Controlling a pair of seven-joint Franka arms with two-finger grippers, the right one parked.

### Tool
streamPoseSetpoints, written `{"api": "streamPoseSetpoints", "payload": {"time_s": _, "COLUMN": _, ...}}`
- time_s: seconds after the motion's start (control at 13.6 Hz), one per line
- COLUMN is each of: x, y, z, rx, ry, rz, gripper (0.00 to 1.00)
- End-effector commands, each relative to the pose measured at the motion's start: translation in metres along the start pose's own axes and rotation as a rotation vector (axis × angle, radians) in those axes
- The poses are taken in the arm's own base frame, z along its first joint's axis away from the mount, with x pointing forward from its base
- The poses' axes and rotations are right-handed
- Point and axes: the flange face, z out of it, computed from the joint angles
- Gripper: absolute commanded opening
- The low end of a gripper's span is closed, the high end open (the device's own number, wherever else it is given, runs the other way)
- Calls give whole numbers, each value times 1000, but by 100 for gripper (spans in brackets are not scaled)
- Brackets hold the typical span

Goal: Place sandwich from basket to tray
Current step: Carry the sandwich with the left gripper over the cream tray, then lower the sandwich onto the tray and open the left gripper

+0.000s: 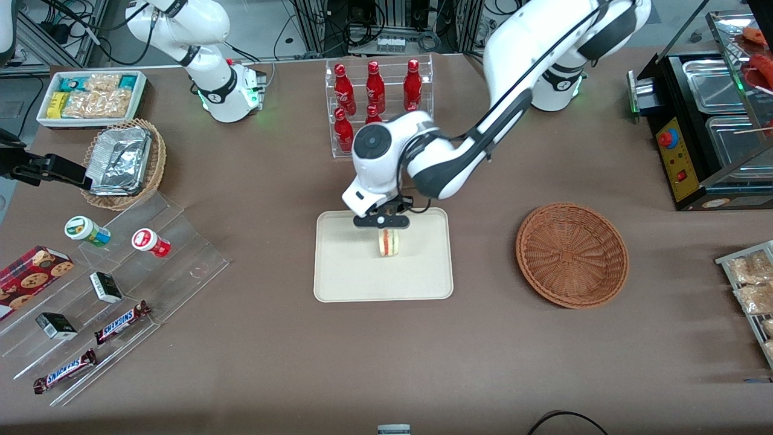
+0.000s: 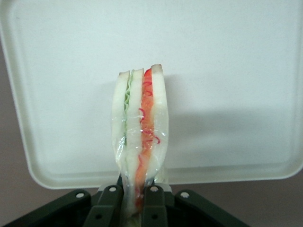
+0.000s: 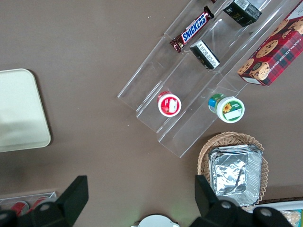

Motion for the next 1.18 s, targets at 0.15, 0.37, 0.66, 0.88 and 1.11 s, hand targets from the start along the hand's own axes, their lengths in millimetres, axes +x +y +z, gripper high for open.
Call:
{"api": "streamPoseSetpoints", "payload": {"time_s": 0.15, "x": 11, "y": 10, "z": 15, "rx": -22, "ry": 50, "rz": -26, "gripper": 0}}
{"api": "streamPoseSetpoints", "payload": {"time_s": 0.37, "x": 18, "y": 12, "z": 23, "rx": -41, "ry": 70, "rz": -38, "gripper": 20}}
{"api": "streamPoseSetpoints", "payload": {"time_s": 0.66, "x": 19, "y": 10, "z": 16, "rx": -21, "ry": 93, "rz": -32, "gripper": 98}}
{"api": "streamPoseSetpoints", "payload": {"time_s": 0.88, "x": 26, "y": -5, "z": -31, "rx": 1, "ry": 104, "rz": -75, "gripper": 99}}
{"api": "streamPoseSetpoints", "payload": {"time_s": 1.11, "x": 44, "y": -57, "z": -121, "rx": -17, "ry": 57, "rz": -221, "gripper": 99}}
